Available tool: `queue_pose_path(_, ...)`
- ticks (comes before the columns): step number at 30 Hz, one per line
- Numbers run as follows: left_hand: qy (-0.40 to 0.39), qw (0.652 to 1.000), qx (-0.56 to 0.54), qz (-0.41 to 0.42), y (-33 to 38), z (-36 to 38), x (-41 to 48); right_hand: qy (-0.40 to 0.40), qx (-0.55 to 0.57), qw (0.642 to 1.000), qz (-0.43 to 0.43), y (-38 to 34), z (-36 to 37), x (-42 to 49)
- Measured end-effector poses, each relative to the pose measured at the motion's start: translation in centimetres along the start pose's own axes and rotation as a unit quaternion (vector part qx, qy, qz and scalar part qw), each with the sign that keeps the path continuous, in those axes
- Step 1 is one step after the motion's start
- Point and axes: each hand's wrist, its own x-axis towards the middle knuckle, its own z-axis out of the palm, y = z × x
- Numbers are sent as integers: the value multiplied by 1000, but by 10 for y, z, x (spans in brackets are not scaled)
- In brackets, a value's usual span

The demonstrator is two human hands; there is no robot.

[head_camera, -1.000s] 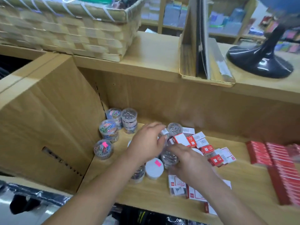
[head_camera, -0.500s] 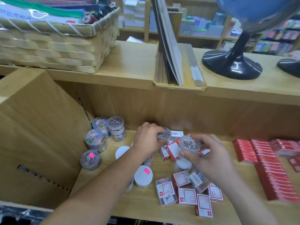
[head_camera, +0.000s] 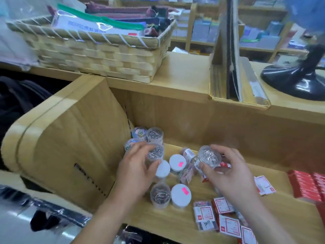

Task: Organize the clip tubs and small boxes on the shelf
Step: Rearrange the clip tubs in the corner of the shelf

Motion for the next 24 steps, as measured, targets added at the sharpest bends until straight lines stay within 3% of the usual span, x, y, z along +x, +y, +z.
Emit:
queue_pose_path(8,-69,992,108,5,-34,-6,-4,-85,18,996,-37,-20,39,2)
queue_pose_path(15,-129,981,140,31,-35,8,-9,-76,9,997,-15,-20,37,2)
queue_pose_path(24,-64,988,140,25,-40,18,-5,-91,-6,996,-7,-20,52,6)
